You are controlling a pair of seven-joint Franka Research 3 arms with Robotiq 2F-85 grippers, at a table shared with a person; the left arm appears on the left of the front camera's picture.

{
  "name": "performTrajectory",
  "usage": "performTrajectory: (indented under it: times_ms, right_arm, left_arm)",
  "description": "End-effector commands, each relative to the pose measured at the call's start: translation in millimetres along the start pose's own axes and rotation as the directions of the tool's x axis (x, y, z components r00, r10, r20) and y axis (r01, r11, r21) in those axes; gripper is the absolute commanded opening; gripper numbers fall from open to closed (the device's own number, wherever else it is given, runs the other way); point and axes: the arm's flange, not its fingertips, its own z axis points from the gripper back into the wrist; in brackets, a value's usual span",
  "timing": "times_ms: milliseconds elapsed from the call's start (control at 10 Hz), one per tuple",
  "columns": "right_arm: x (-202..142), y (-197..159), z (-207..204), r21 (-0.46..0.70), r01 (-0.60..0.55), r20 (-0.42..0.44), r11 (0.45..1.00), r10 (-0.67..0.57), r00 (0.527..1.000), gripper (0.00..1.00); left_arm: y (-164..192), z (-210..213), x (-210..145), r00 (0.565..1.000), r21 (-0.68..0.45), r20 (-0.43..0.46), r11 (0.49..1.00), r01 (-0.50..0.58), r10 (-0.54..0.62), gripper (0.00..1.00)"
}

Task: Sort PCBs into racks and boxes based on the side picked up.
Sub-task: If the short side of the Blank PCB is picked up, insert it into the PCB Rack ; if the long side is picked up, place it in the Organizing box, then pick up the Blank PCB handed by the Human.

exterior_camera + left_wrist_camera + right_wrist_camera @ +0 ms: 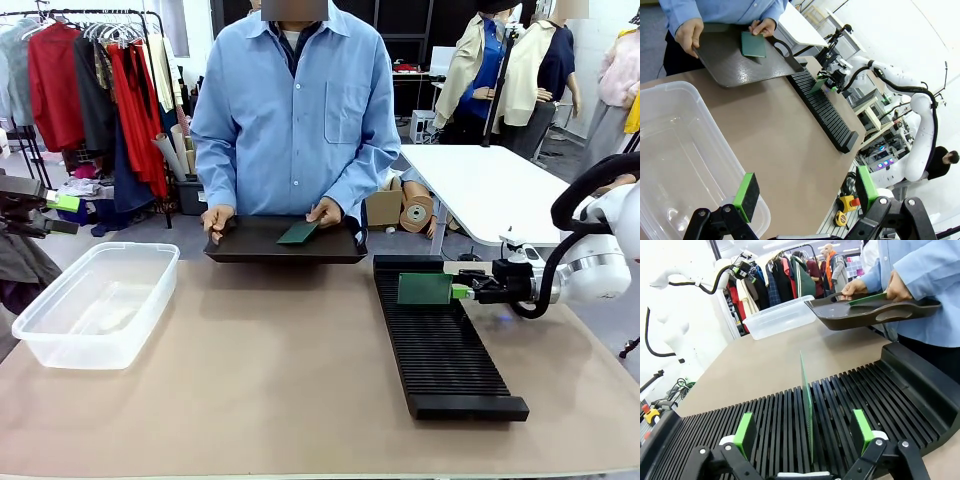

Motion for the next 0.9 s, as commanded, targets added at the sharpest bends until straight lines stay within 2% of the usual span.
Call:
performTrajectory:
  times_ms: [0,800]
  right_arm:
    - [0.8,-0.3,0.3,-0.004,-0.005,-0.002,1.0,0.005,1.0,1.0]
    - [0.8,-0.3,0.3,-0.004,-0.005,-0.002,1.0,0.005,1.0,1.0]
  left_arm:
    - [-0.9,1.0,0.2,1.0,-0.005,0.005,1.0,0.002,-0.002,1.0]
    - [-0.9,1.0,0.2,1.0,-0.005,0.005,1.0,0.002,-0.002,1.0]
